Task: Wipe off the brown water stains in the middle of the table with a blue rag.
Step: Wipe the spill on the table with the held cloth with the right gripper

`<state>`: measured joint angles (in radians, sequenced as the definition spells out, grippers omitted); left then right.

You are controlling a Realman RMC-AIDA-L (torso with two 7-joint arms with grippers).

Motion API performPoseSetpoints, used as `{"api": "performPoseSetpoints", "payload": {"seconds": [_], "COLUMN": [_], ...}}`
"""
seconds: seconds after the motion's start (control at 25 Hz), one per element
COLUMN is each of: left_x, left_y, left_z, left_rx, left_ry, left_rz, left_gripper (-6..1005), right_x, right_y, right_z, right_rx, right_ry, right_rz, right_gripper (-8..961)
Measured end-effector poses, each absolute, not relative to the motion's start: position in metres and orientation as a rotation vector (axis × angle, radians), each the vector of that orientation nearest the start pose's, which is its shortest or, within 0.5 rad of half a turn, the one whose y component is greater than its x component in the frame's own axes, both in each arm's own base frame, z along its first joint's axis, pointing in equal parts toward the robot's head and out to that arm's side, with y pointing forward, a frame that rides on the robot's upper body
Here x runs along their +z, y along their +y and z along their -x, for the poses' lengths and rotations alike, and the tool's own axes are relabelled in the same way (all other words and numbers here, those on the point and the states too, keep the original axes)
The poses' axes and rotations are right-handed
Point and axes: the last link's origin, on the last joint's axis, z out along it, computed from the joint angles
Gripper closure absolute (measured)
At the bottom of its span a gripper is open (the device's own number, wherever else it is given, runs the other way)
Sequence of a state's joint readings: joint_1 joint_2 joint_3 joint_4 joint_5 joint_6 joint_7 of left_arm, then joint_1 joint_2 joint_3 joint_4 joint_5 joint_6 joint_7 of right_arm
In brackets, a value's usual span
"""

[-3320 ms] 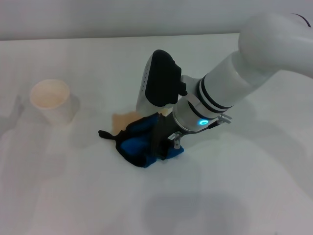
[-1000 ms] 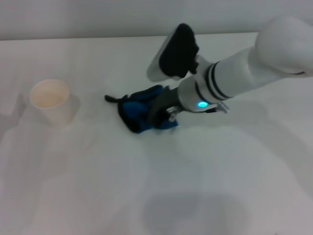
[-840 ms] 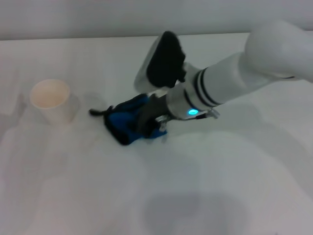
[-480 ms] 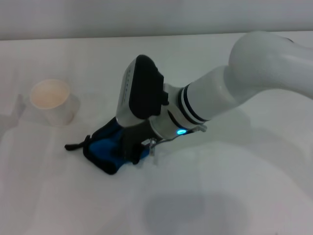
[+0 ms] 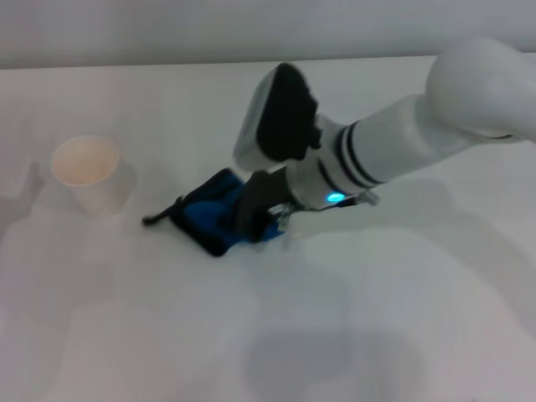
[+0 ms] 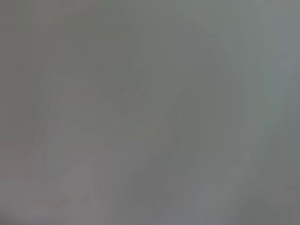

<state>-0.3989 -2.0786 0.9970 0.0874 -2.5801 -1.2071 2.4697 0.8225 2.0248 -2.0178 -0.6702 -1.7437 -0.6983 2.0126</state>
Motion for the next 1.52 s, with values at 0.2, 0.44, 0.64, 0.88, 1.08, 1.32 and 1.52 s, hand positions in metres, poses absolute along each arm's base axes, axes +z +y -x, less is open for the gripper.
{"api": "performPoseSetpoints", "payload": {"seconds": [0.2,0.44,0.64,0.88,1.08,1.32,1.52], "left_x": [0.006,0.006,0.007,0.008,0.008,0.008,0.008], "left_y": [0.316,0.317,0.318,0.318,0.318,0.318,0.318], "left_z": [0.354,0.353,0.353,0.353,0.353,0.353,0.353], "left_rx": [-0.927,-0.929,-0.929,-0.929,-0.929,-0.929,-0.930], "left_ry": [-0.841,-0.839,-0.837,-0.835,-0.835,-0.835,-0.835], "left_rz": [1.565,1.566,1.567,1.567,1.564,1.564,1.564], "left_gripper": [123,123,123,122,122,122,122], "right_x": [-0.115,-0.093,-0.077,-0.085,-0.094,-0.108,-0.114], "right_y": [0.396,0.410,0.413,0.393,0.370,0.348,0.357], "right_z": [-0.196,-0.223,-0.237,-0.226,-0.204,-0.181,-0.180], "right_rx": [-0.127,-0.140,-0.116,-0.131,-0.110,-0.113,-0.069], "right_ry": [0.533,0.627,0.686,0.617,0.530,0.423,0.419], "right_rz": [2.710,2.590,2.543,2.721,2.918,3.100,3.015], "right_gripper": [854,853,851,849,848,846,845]}}
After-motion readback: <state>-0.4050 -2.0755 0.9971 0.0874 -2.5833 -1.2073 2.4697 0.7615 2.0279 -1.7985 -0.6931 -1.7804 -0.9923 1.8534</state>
